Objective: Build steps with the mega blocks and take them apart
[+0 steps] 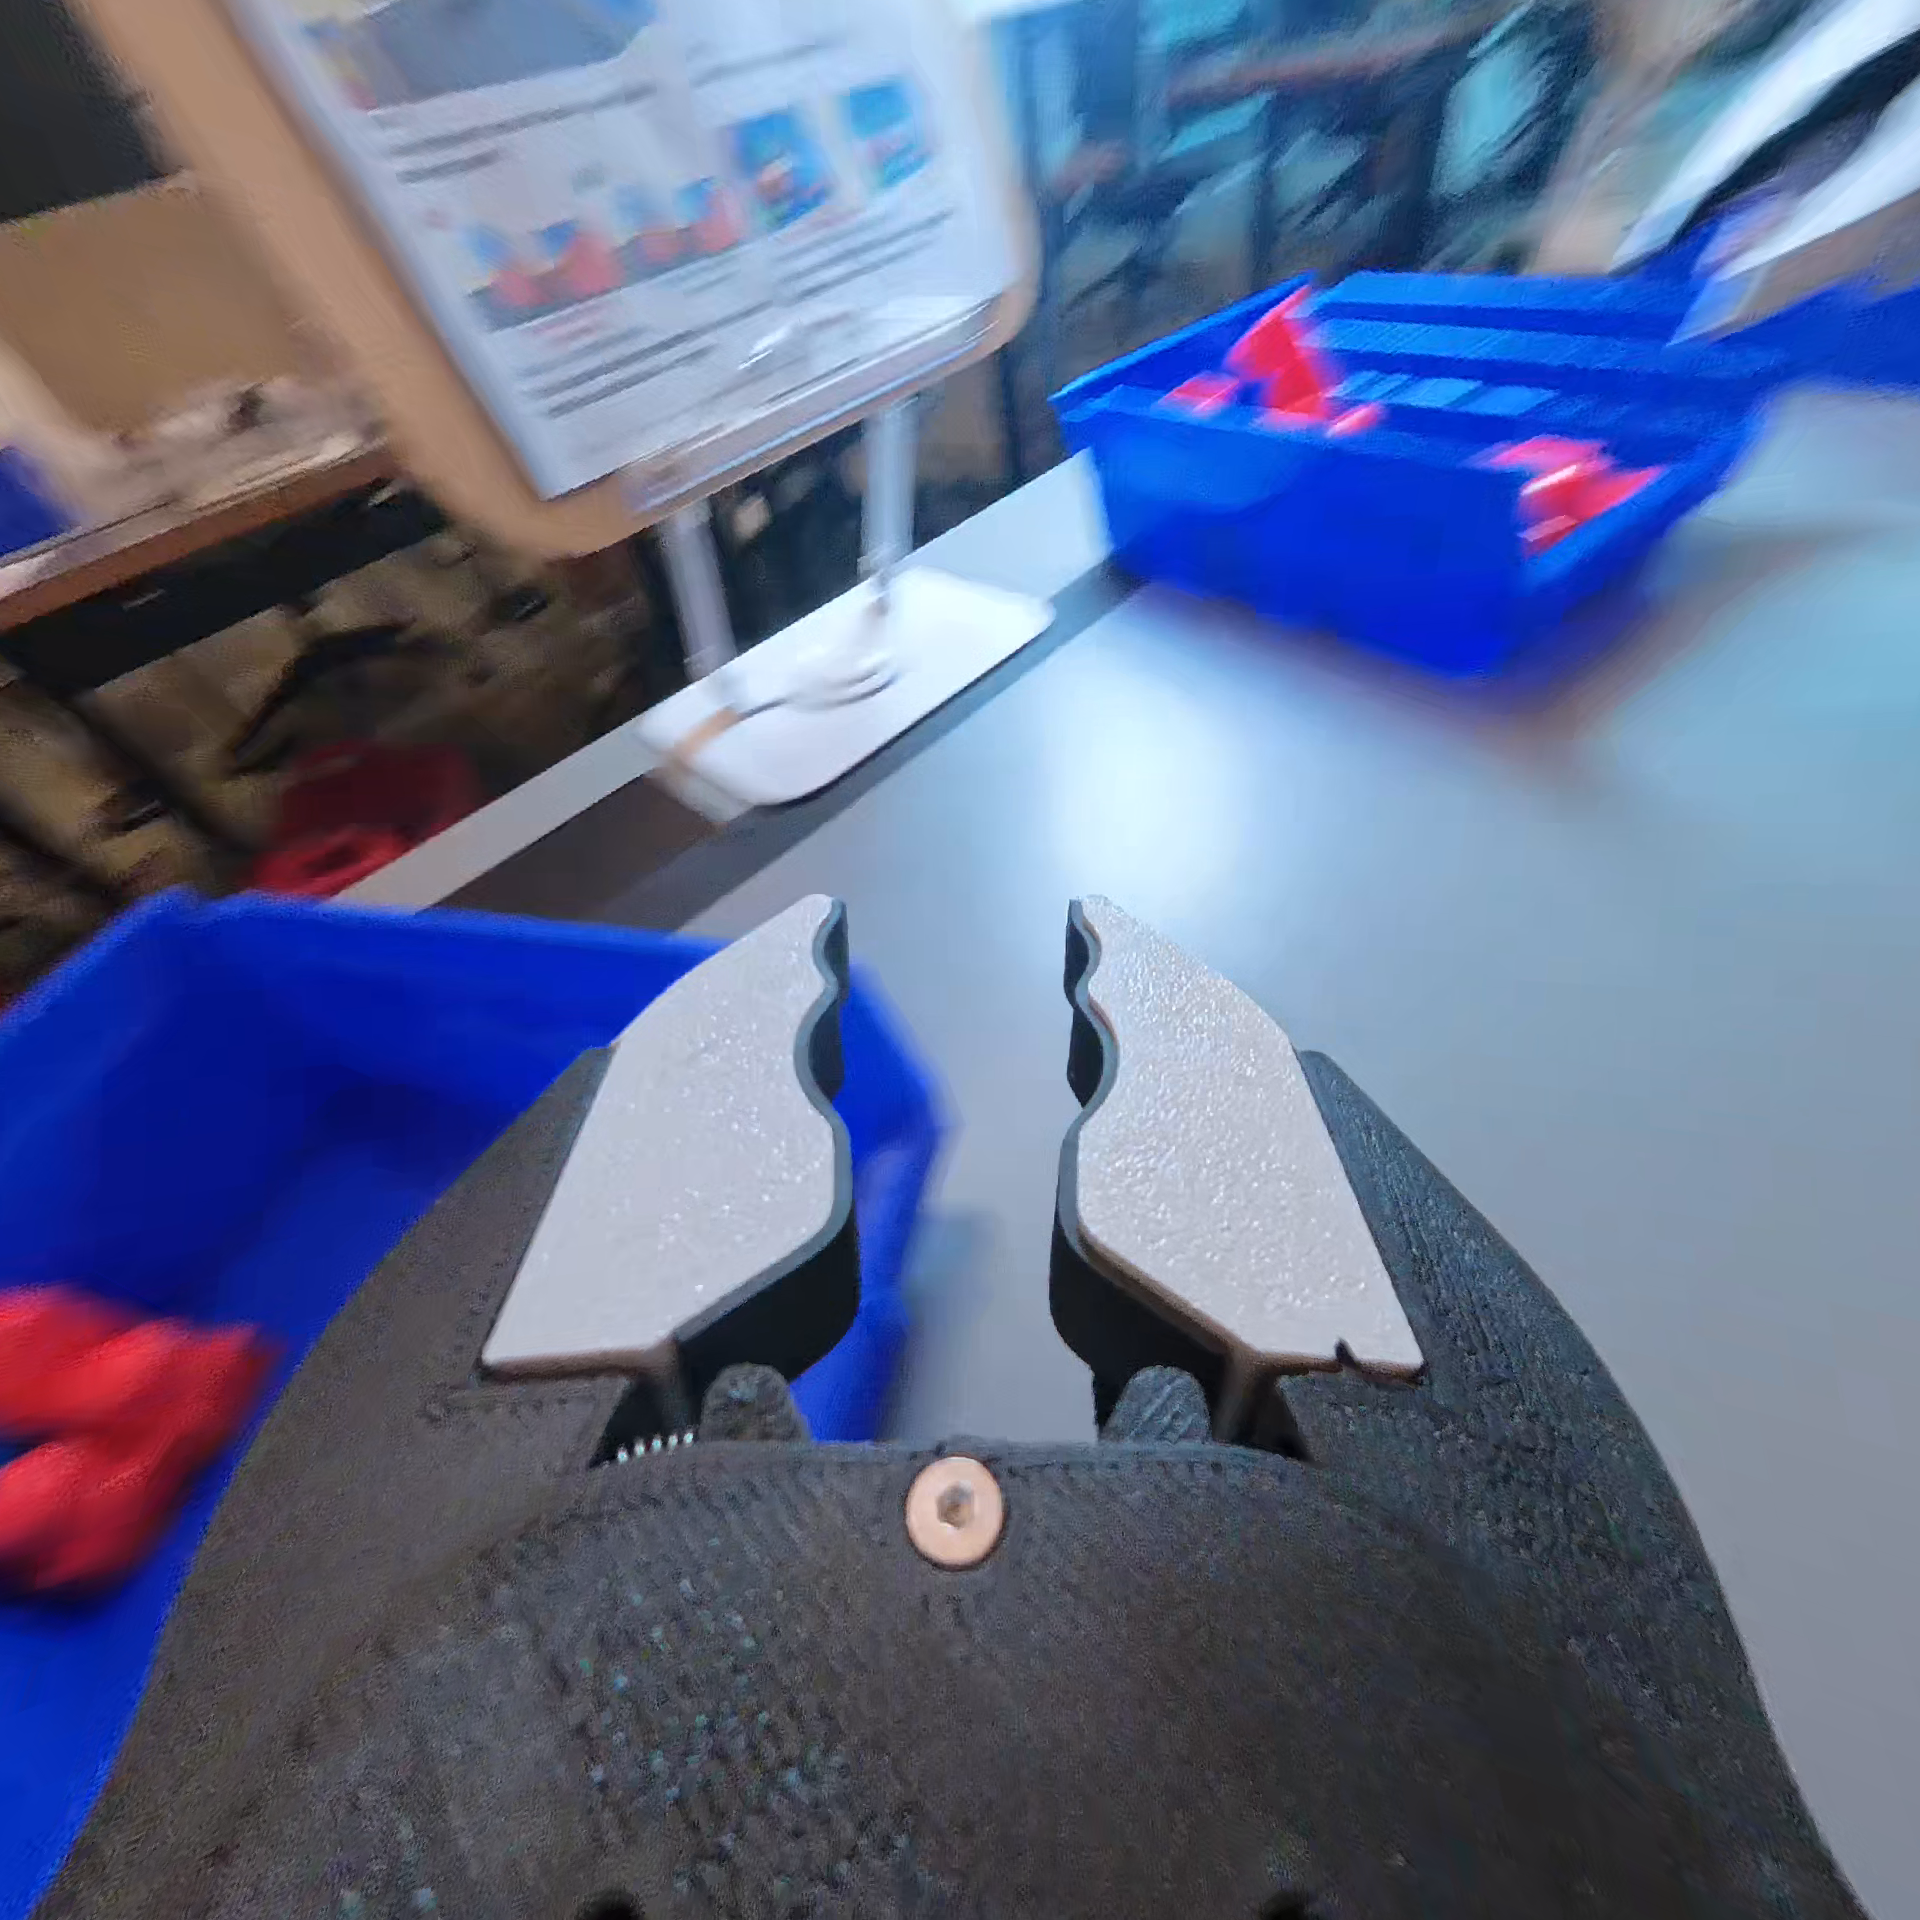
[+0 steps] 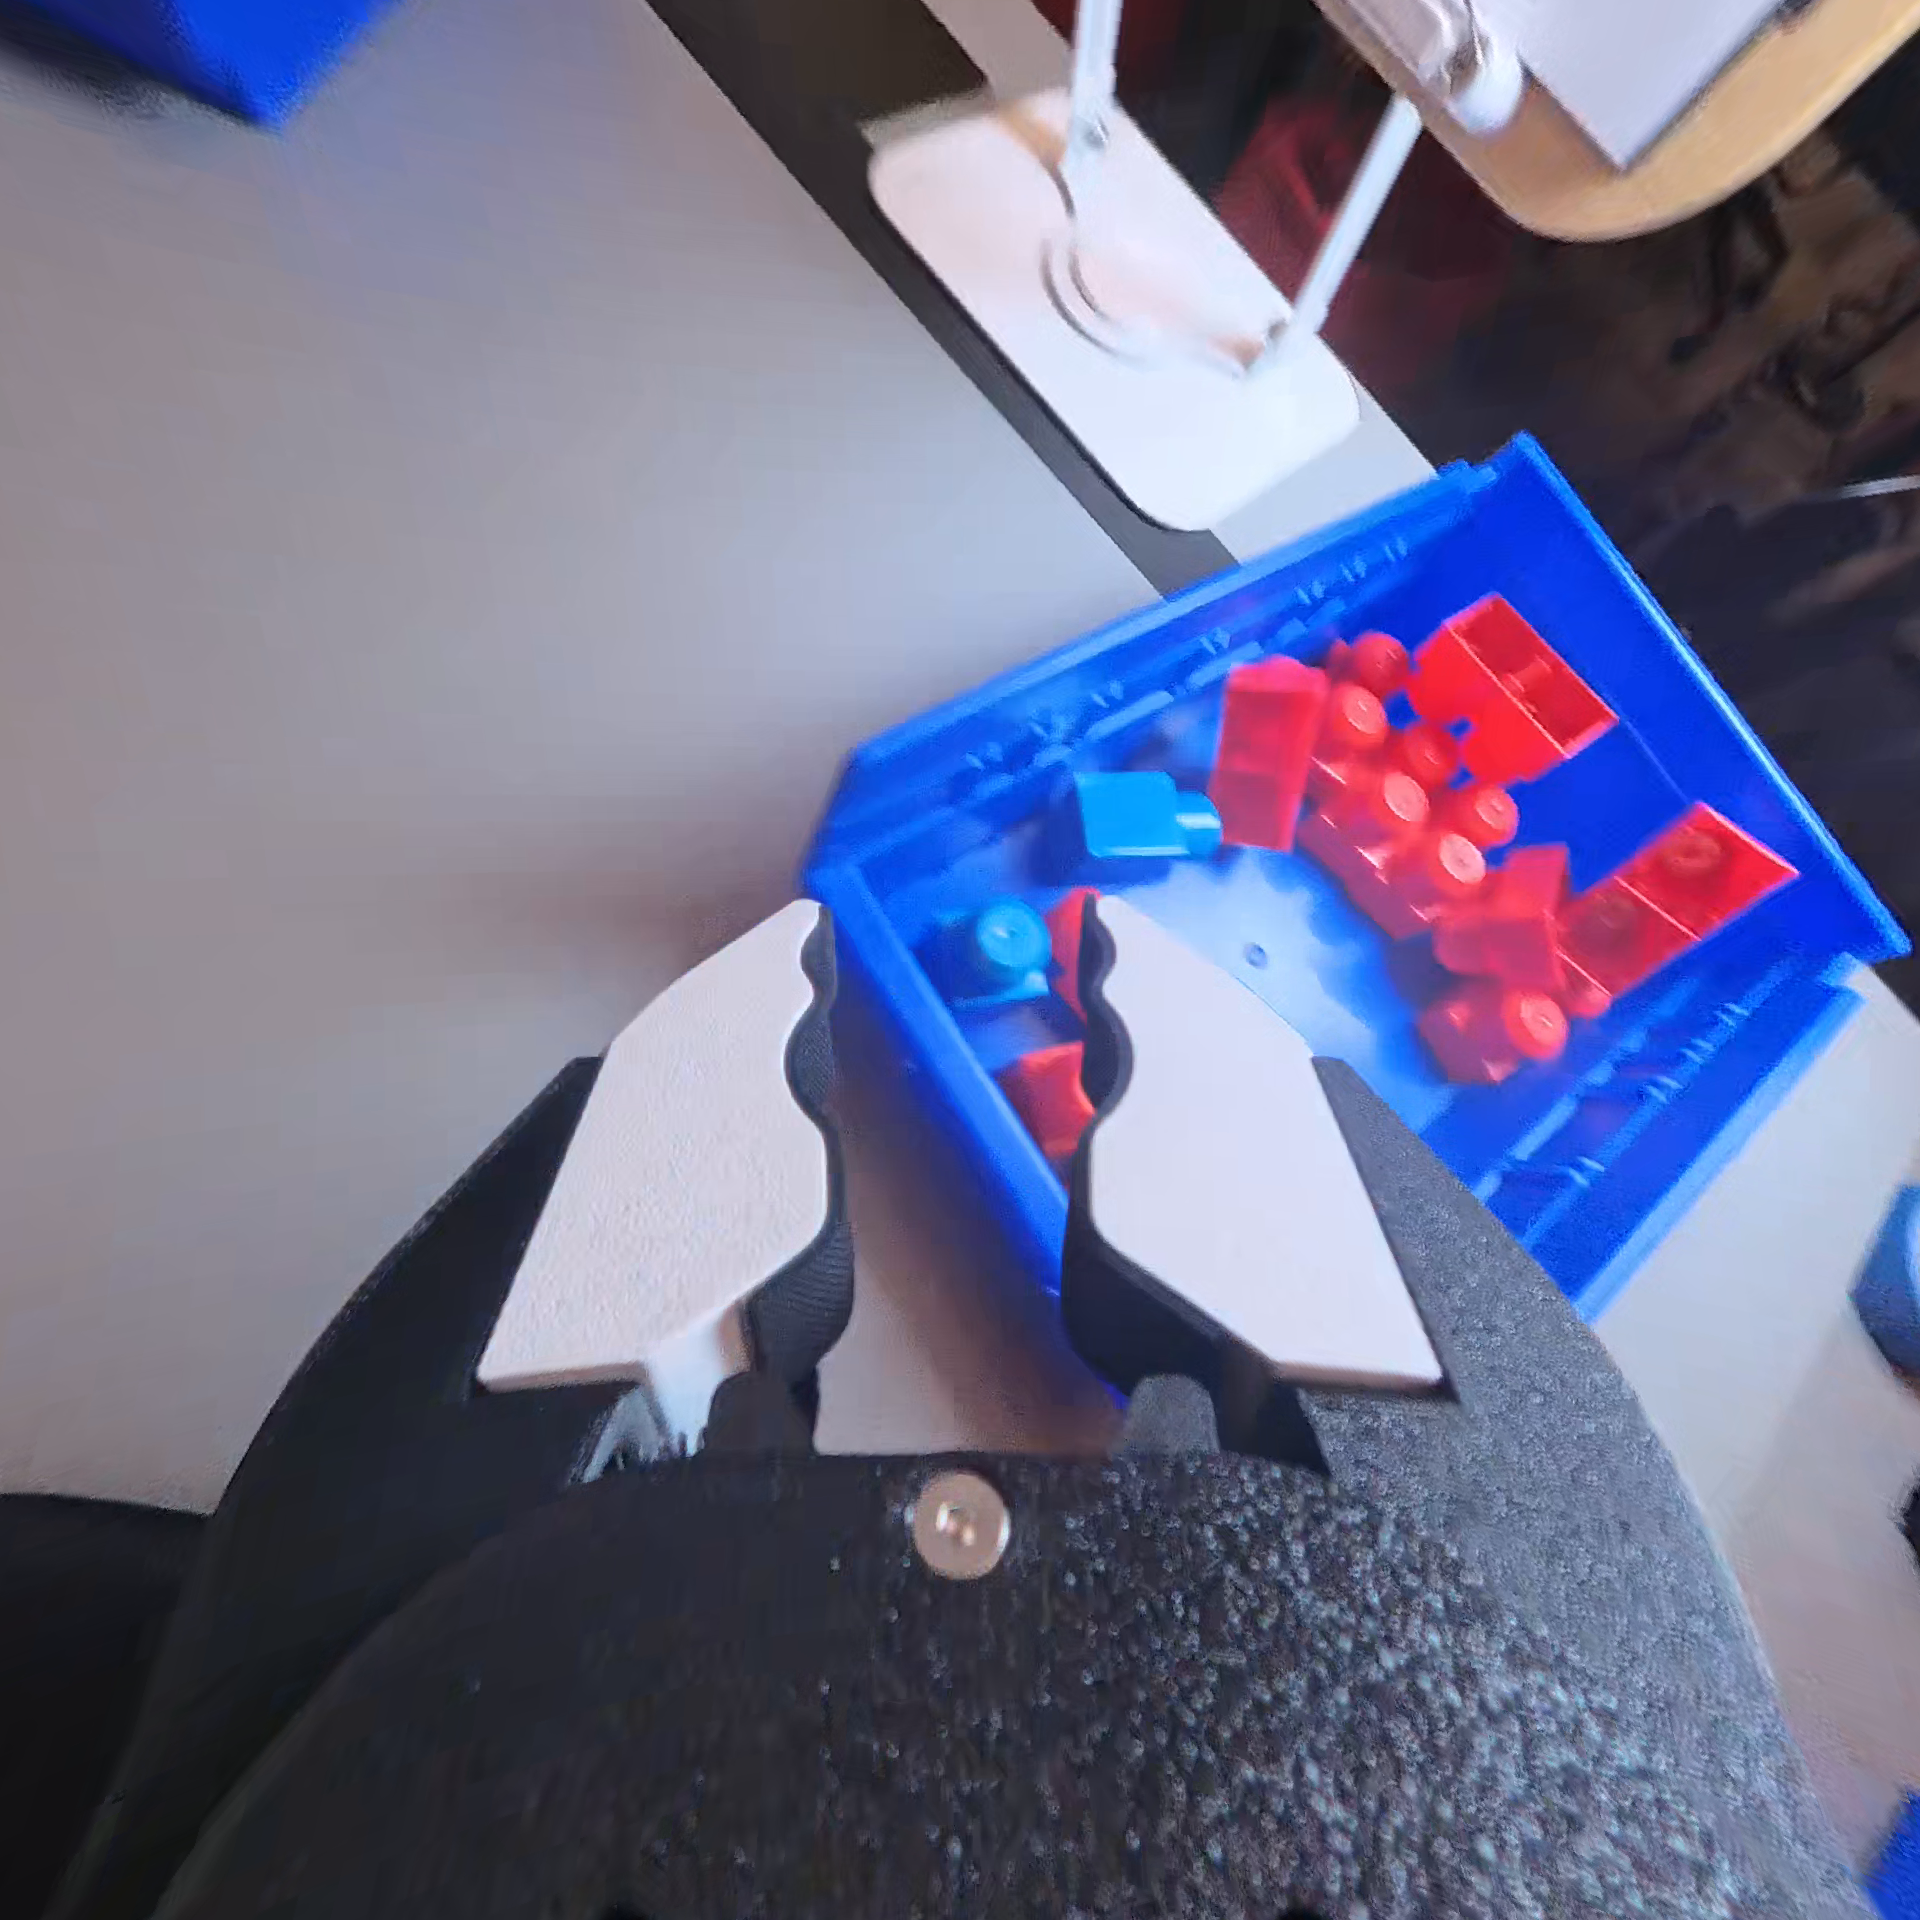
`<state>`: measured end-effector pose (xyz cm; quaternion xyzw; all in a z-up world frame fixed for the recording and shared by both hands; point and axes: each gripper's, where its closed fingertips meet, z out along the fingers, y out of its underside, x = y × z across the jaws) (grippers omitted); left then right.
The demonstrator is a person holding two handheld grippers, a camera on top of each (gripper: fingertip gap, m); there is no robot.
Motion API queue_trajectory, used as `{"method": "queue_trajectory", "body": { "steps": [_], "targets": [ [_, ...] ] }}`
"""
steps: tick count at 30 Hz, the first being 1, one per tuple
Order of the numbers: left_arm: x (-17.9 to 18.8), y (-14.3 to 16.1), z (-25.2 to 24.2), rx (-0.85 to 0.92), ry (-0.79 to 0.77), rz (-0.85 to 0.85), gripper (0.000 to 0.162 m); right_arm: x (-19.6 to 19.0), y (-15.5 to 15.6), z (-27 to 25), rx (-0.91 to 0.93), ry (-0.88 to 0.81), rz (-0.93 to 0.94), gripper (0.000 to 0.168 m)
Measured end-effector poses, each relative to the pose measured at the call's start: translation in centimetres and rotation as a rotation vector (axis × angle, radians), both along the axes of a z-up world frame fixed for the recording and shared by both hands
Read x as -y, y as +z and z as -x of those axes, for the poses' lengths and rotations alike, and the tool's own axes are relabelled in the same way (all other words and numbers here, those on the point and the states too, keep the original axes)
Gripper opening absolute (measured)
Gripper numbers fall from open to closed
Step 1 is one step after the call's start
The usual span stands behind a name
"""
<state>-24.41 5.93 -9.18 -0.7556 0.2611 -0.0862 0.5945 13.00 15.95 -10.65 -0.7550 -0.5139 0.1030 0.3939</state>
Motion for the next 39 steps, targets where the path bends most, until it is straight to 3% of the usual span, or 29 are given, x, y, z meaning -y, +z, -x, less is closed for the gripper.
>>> {"method": "queue_trajectory", "body": {
  "steps": [4,7,13,16,23,27,35,39],
  "targets": [
    [-4.4,0.5,11.8,-0.228,0.326,0.175,0.043,5.2,0.0,3.4,-0.123,0.116,-0.013,0.045],
    [-7.2,-1.3,18.8,-0.277,0.494,0.42,0.054,8.2,-0.8,5.4,-0.177,0.184,0.002,0.044],
    [-10.9,-6.8,25.8,-0.365,0.62,0.737,0.061,12.4,-1.9,8.5,-0.316,0.27,0.104,0.043],
    [-11.9,-8.9,27.0,-0.398,0.623,0.814,0.068,13.5,-2.8,8.9,-0.343,0.29,0.149,0.043],
    [-12.0,-10.0,29.9,-0.597,0.643,0.888,0.058,13.5,-3.4,9.0,-0.406,0.291,0.198,0.042],
    [-12.4,-10.9,29.6,-0.542,0.621,0.875,0.048,13.6,-3.4,9.2,-0.441,0.3,0.222,0.04],
    [-12.5,-9.3,28.2,-0.693,0.528,0.733,0.04,14.2,-3.8,9.5,-0.433,0.314,0.214,0.039],
    [-12.2,-6.0,24.7,-0.612,0.432,0.56,0.039,14.6,-3.4,9.9,-0.453,0.335,0.2,0.039]
  ]
}}
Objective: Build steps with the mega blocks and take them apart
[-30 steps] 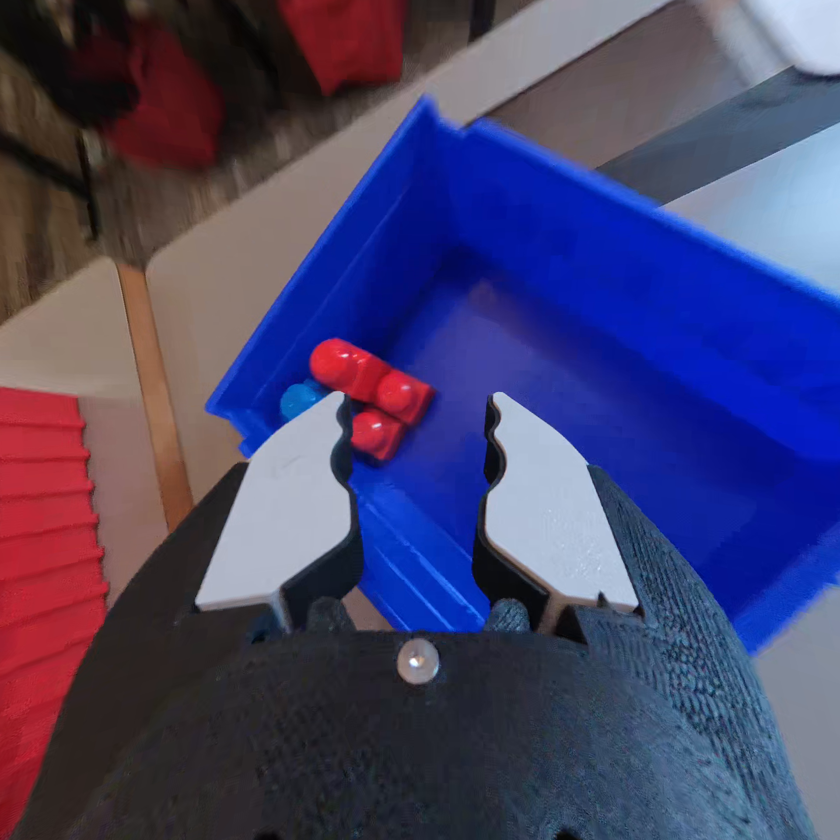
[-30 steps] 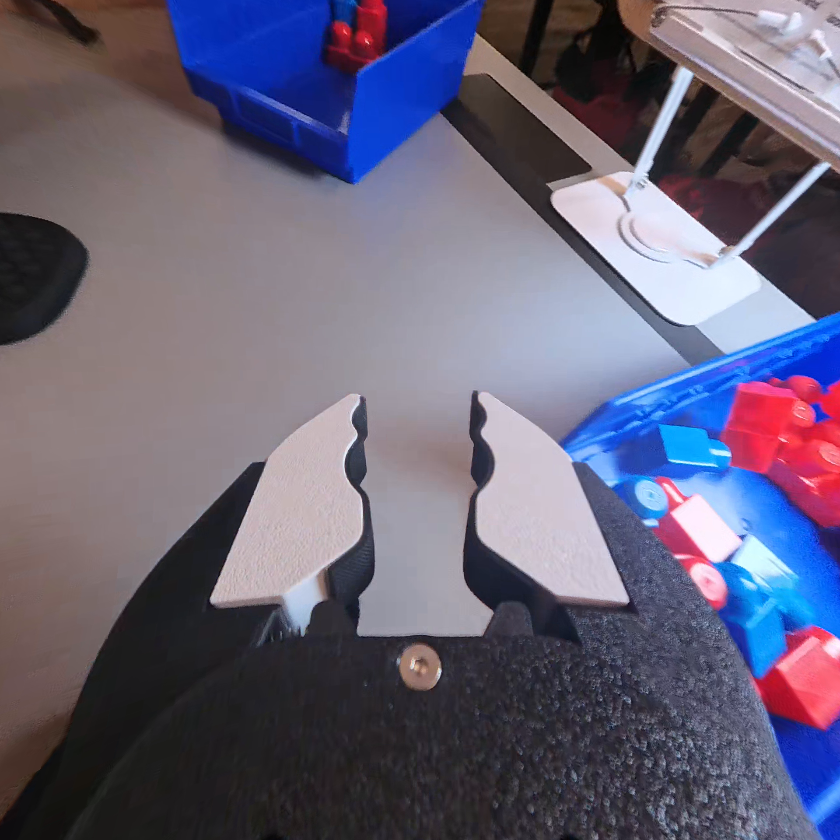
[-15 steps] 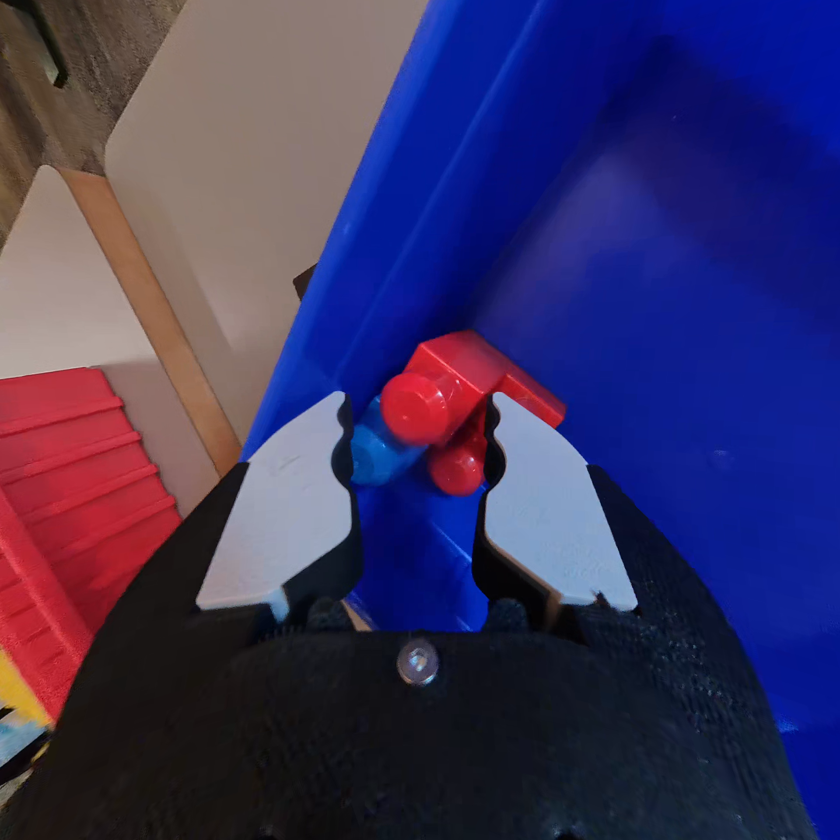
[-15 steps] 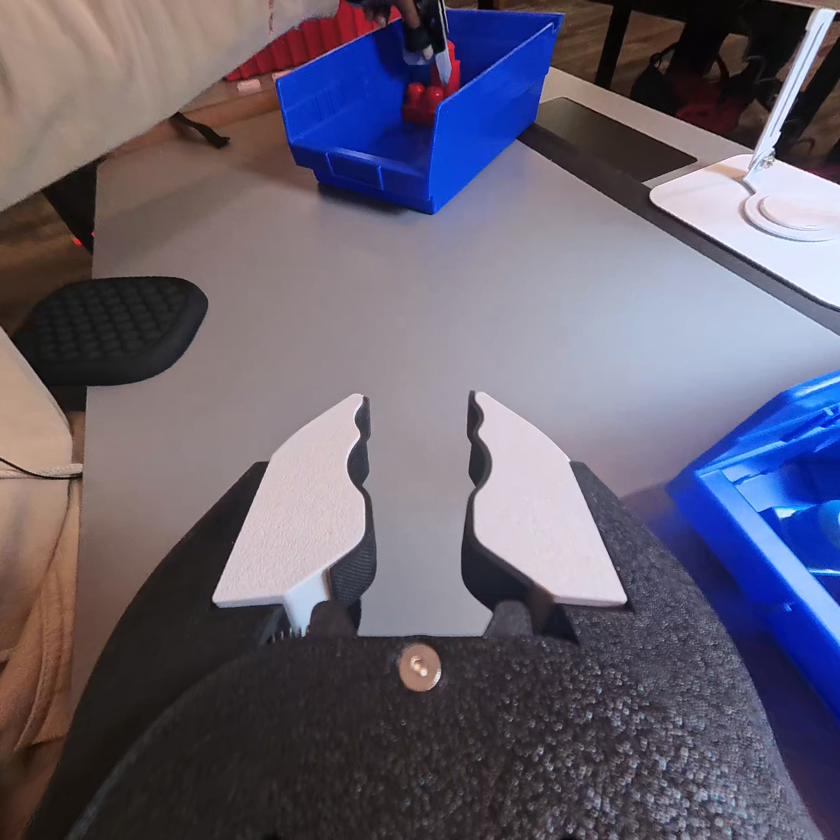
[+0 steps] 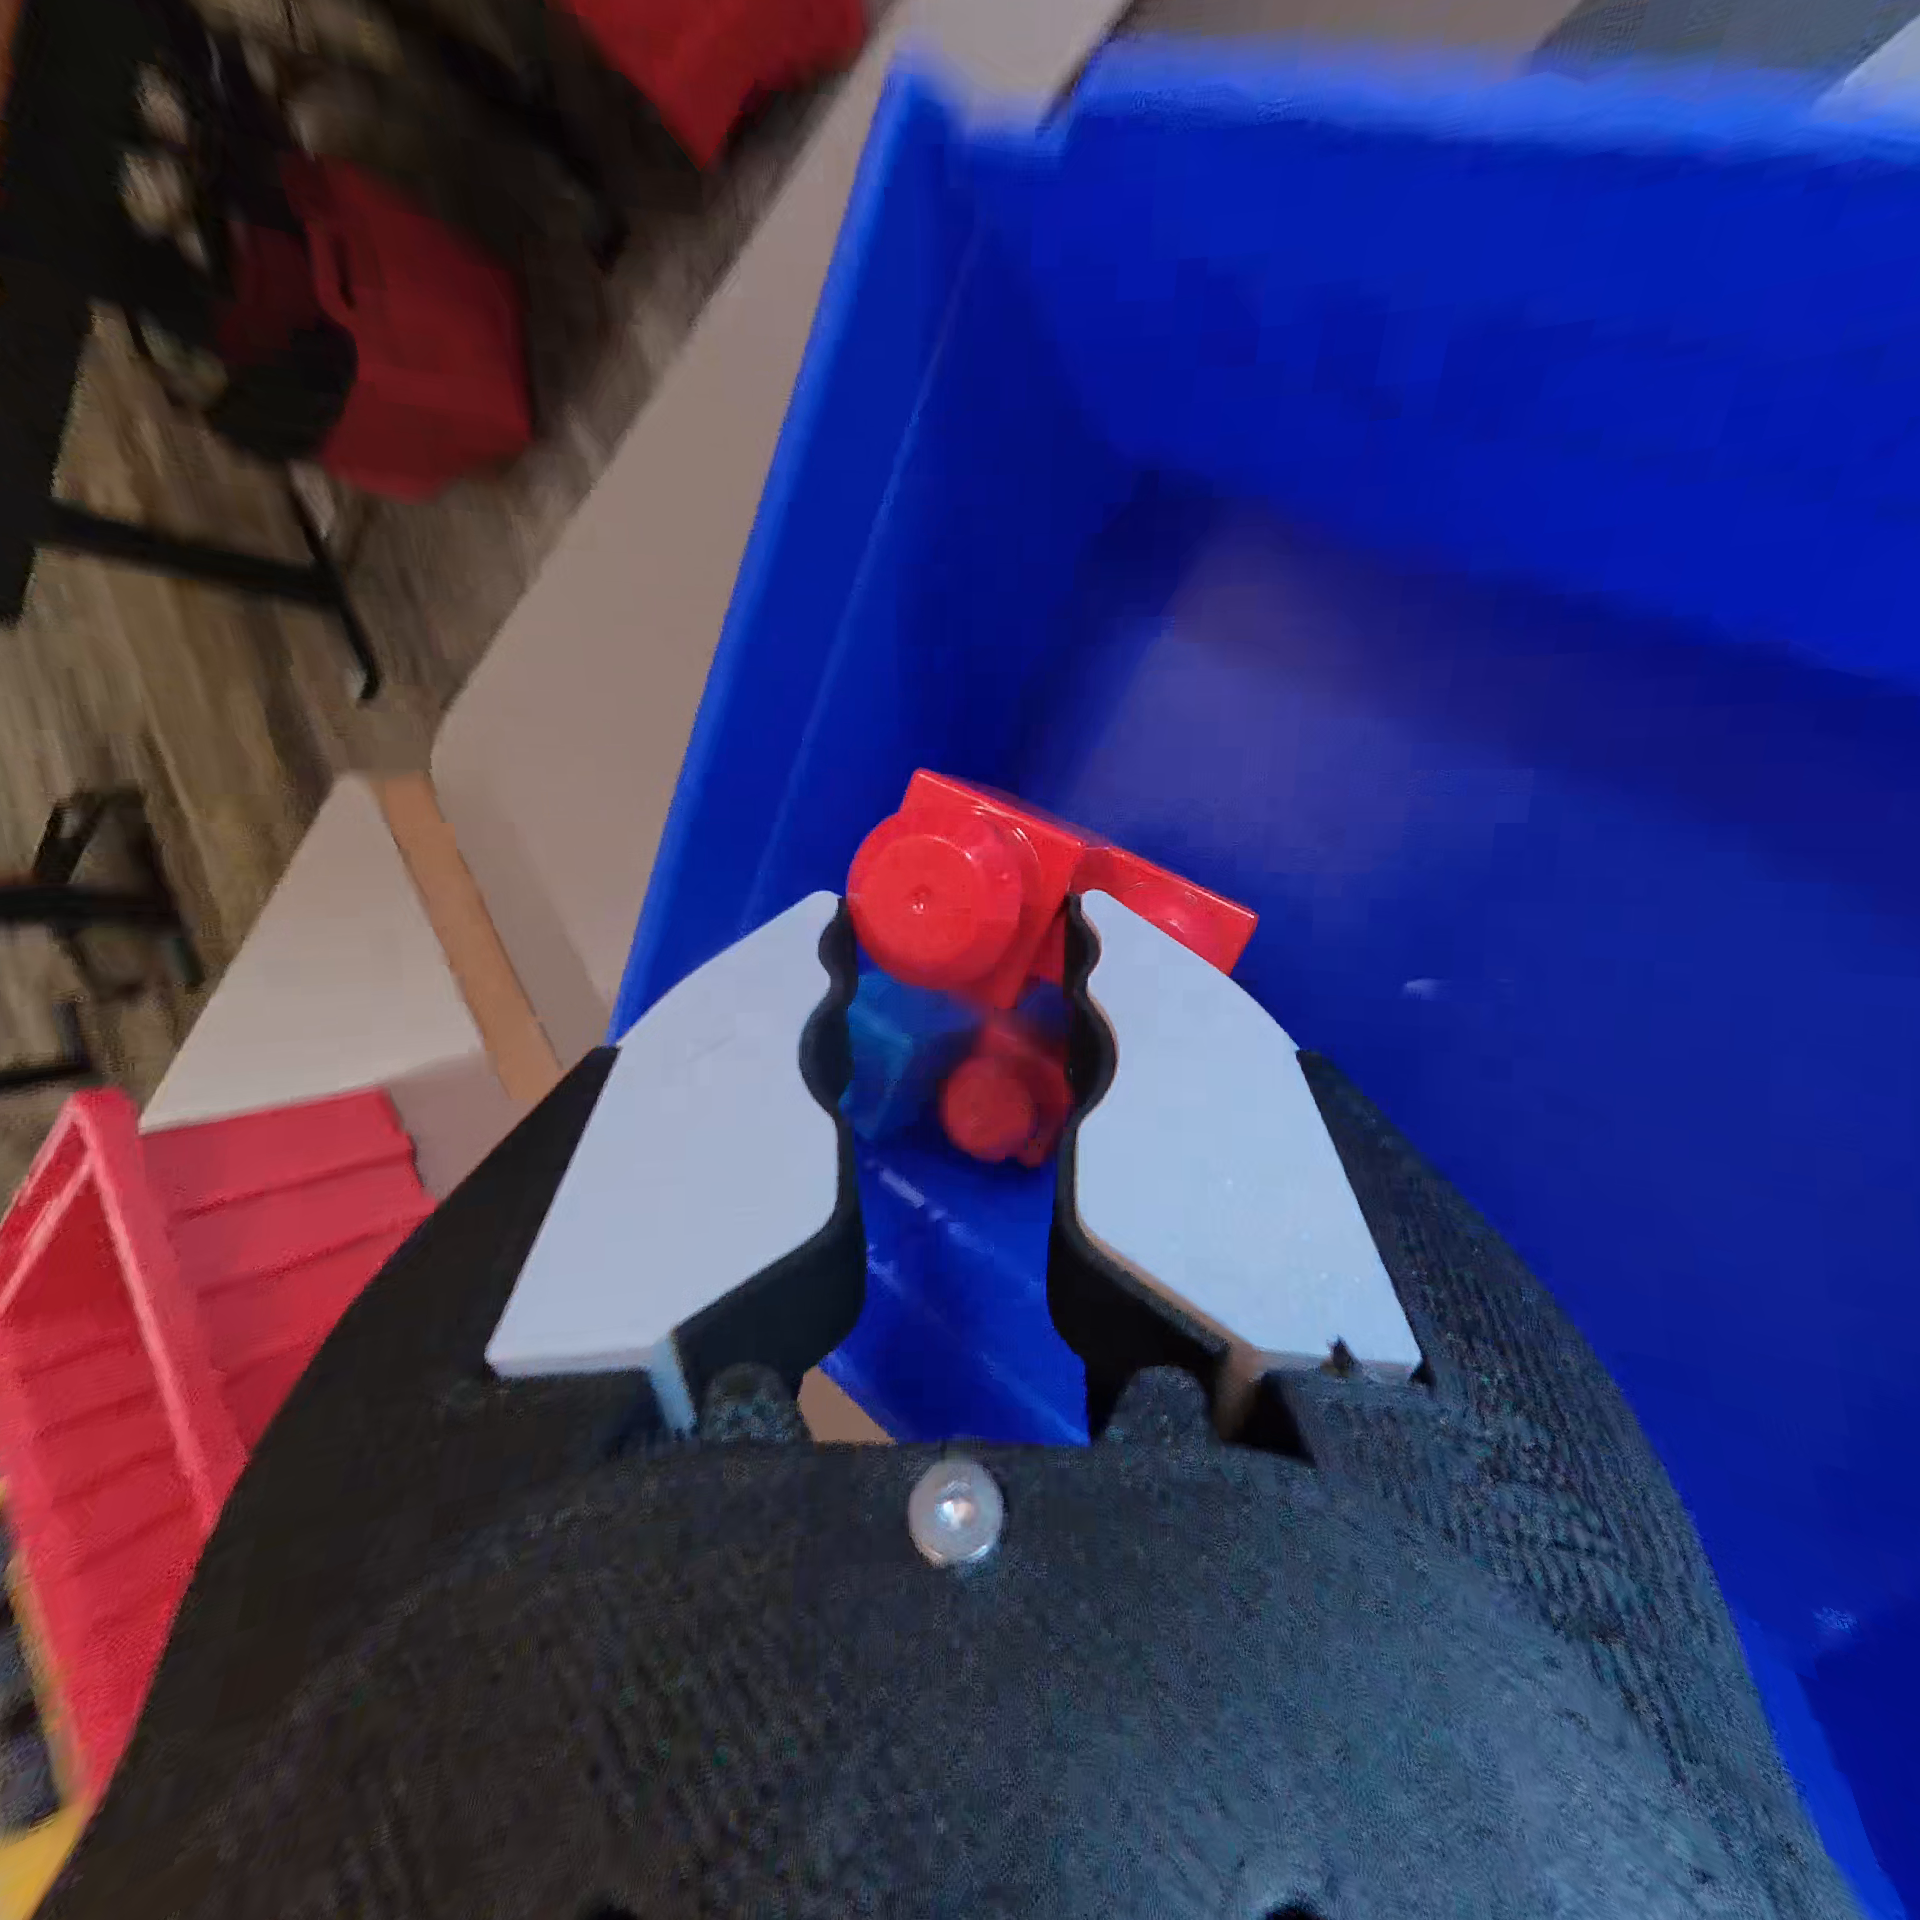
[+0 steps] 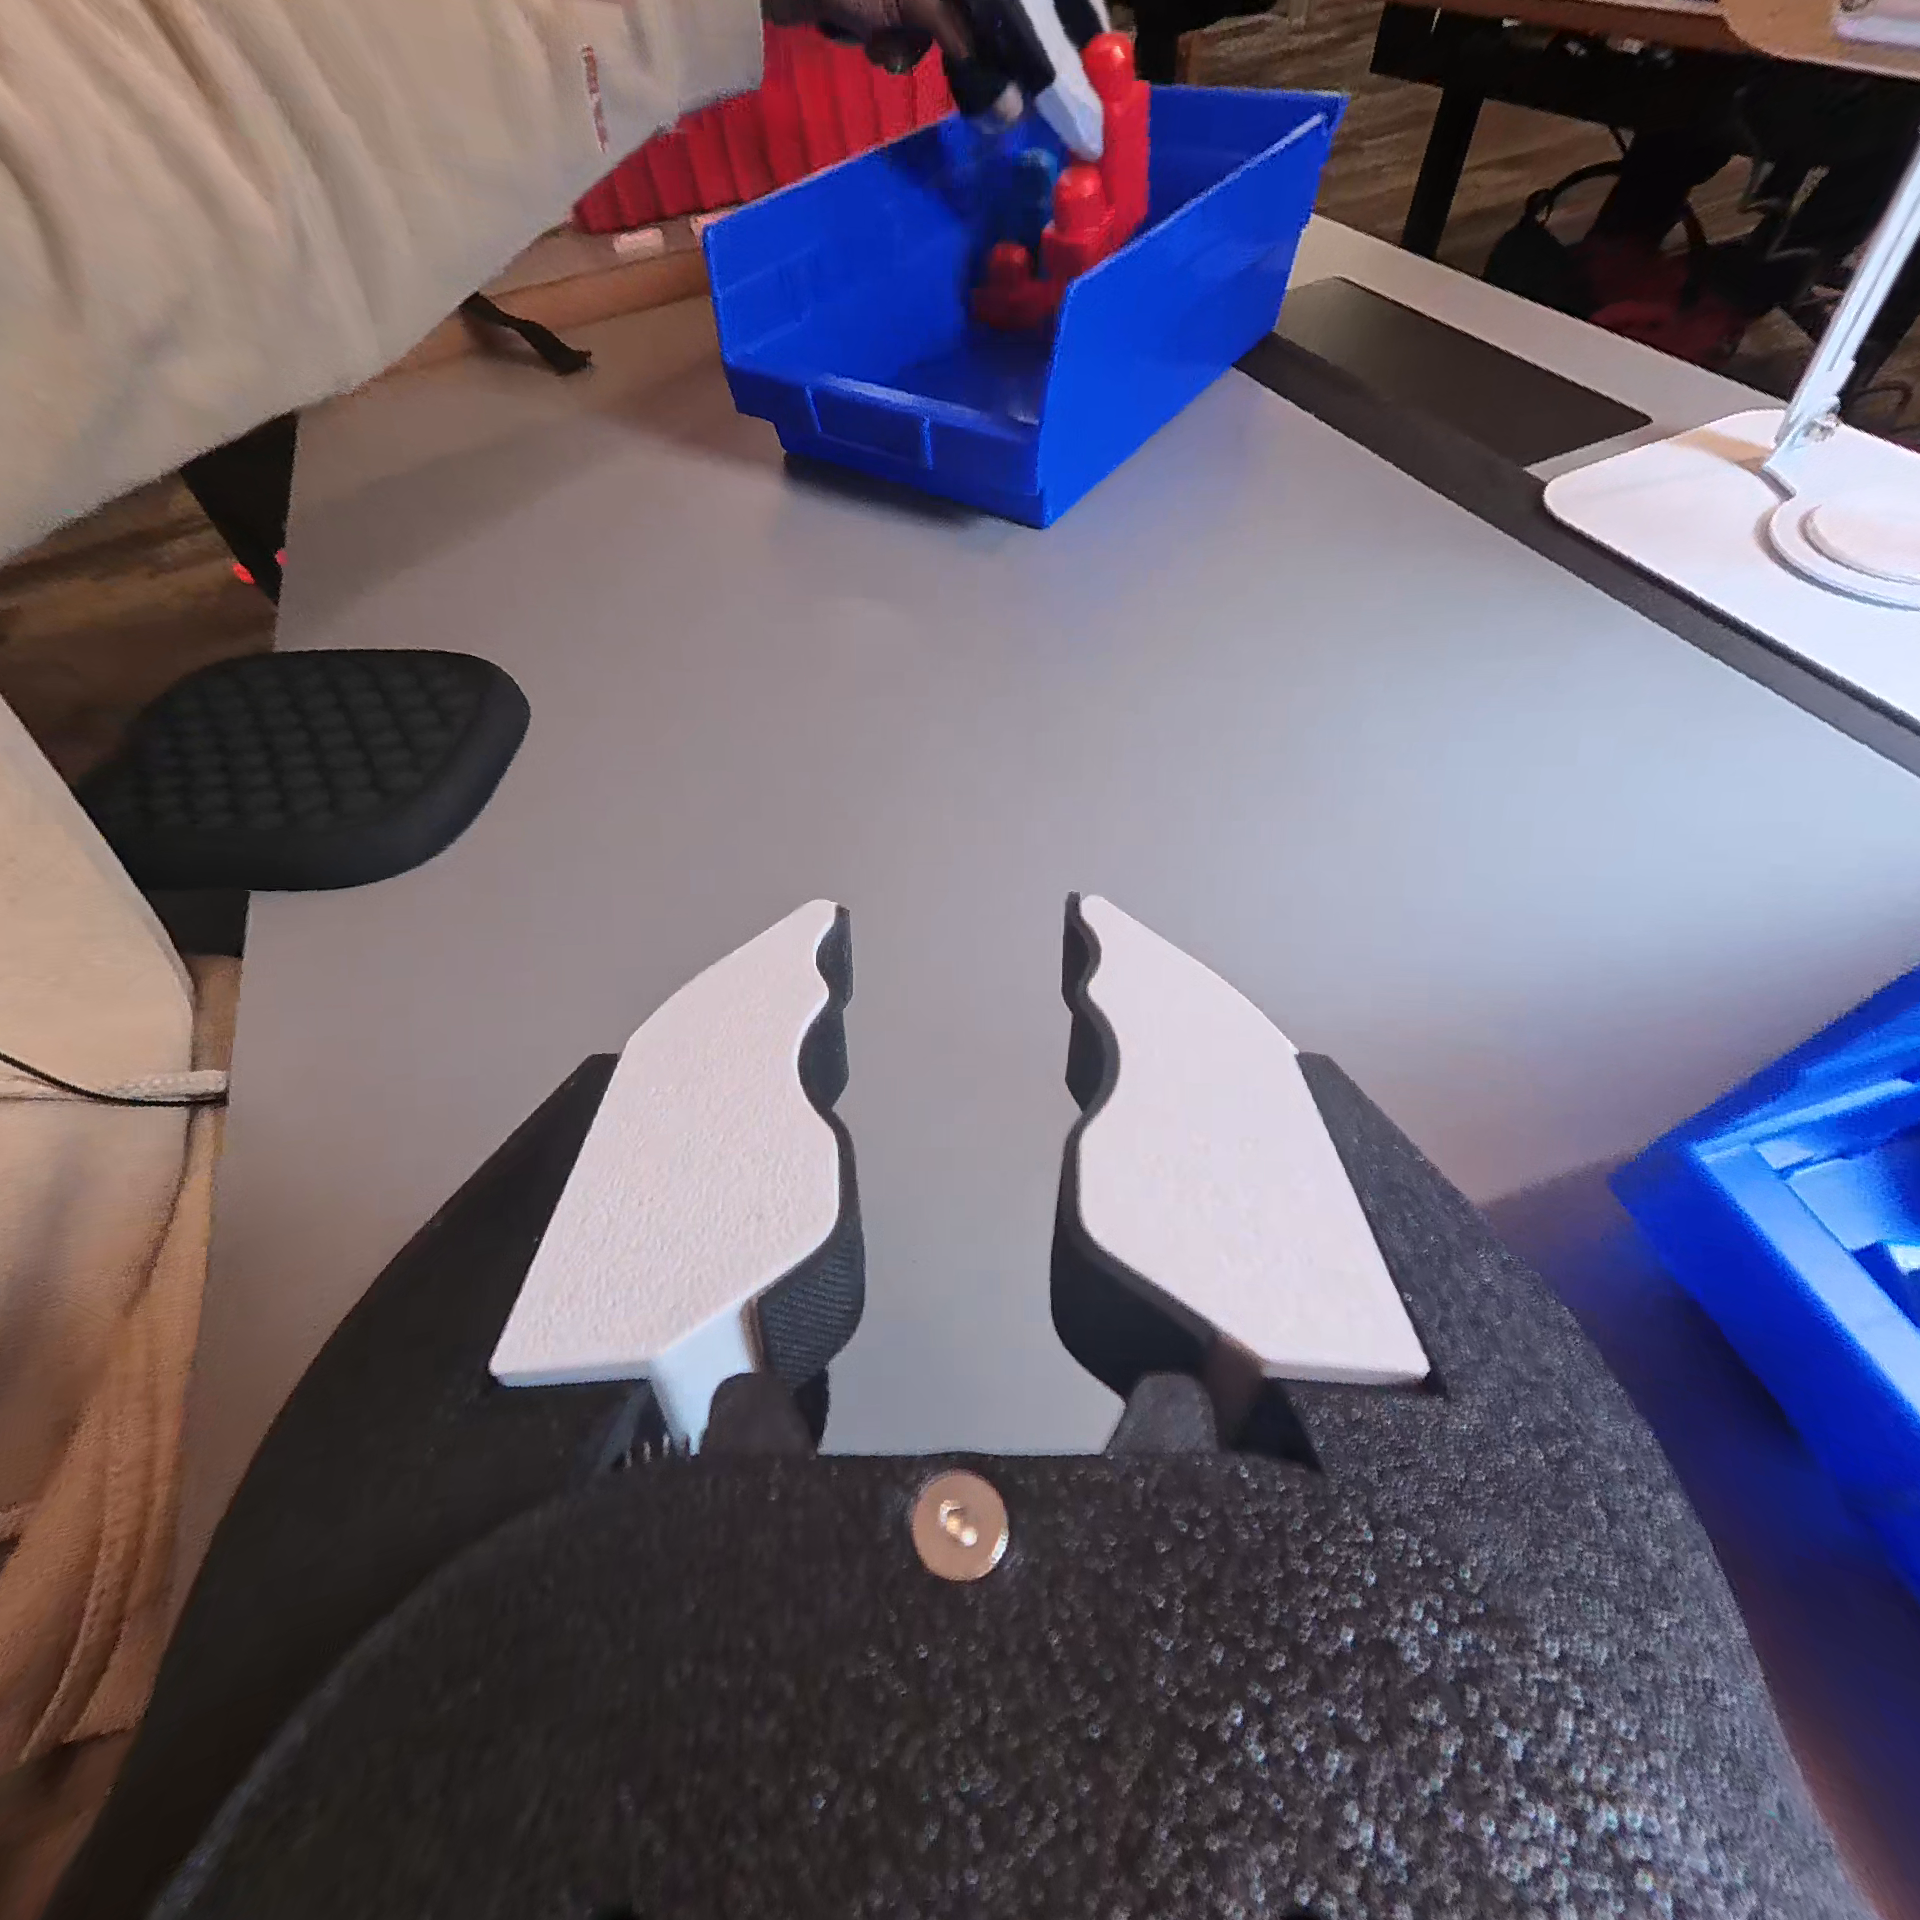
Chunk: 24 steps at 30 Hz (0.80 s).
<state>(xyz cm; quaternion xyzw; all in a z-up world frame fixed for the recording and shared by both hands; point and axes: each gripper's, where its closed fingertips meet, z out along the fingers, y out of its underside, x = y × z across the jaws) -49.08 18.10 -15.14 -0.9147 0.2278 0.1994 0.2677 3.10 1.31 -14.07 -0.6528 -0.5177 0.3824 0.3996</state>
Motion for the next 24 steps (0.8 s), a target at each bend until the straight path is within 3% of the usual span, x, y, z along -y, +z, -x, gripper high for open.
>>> {"method": "queue_trajectory", "body": {
  "steps": [5,10,13,17,19,21,24],
  "targets": [
    [2.9,6.6,-12.4,0.306,-0.353,-0.287,0.039,0.8,1.9,1.5,-0.108,0.052,-0.014,0.044],
    [10.8,10.4,-27.4,0.608,-0.757,-0.437,0.038,2.5,3.7,3.7,-0.174,0.159,-0.02,0.054],
    [16.5,11.1,-34.9,0.749,-0.997,-0.477,0.038,4.4,4.9,5.0,-0.267,0.288,0.15,0.056],
    [21.7,10.5,-41.7,0.851,-1.179,-0.488,0.038,6.1,5.4,5.8,-0.349,0.416,0.345,0.069],
    [23.1,9.7,-43.6,0.866,-1.227,-0.485,0.038,7.2,5.7,5.7,-0.39,0.485,0.442,0.062],
    [23.8,8.9,-44.7,0.862,-1.267,-0.478,0.038,8.0,5.7,5.5,-0.404,0.53,0.51,0.041],
    [24.5,8.4,-45.3,0.876,-1.303,-0.478,0.039,8.5,5.0,5.1,-0.393,0.561,0.535,0.039]
  ]
}}
